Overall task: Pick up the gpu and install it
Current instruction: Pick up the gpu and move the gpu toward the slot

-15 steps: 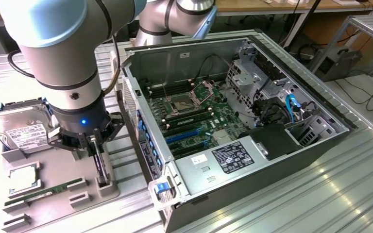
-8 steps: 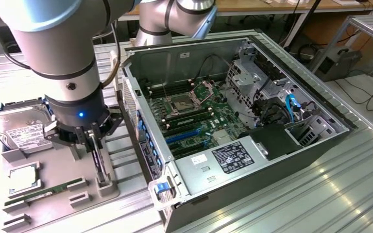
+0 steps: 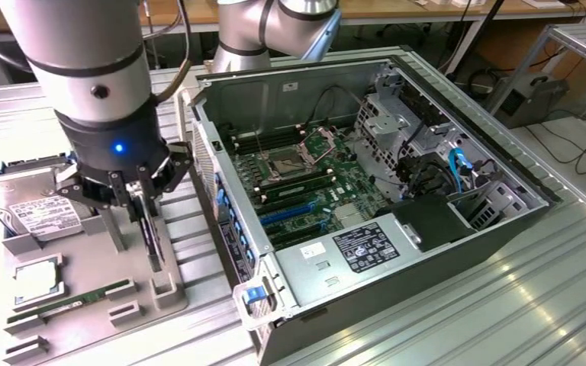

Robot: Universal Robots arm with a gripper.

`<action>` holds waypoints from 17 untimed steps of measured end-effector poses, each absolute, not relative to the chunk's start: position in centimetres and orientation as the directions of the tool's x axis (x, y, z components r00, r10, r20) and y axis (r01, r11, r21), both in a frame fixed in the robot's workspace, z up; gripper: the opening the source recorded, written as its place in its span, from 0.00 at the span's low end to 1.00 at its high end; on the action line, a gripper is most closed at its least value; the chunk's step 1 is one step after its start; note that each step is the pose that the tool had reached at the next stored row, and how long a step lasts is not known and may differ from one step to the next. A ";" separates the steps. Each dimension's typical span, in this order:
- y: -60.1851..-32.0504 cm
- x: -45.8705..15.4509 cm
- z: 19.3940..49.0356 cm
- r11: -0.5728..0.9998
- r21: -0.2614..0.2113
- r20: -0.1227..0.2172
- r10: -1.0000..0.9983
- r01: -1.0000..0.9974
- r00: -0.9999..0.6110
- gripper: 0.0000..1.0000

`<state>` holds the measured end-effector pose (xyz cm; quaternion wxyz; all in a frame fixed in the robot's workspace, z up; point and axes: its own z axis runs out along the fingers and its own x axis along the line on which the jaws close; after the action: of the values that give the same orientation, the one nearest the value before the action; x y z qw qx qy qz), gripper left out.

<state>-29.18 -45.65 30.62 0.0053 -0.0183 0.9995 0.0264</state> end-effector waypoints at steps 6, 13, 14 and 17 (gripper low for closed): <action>-45.9 -28.4 34.6 0.998 0.057 -0.012 -0.036 -0.037 -0.999 0.26; -46.4 -26.7 38.8 0.997 0.066 -0.012 -0.036 -0.037 -0.999 0.26; -46.5 -26.4 39.3 0.997 0.067 -0.012 -0.036 -0.037 -0.999 0.26; -46.7 -25.3 40.7 0.997 0.069 -0.012 -0.036 -0.037 -0.999 0.26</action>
<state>-25.27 -46.67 40.73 0.0054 -0.0182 0.9992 0.0348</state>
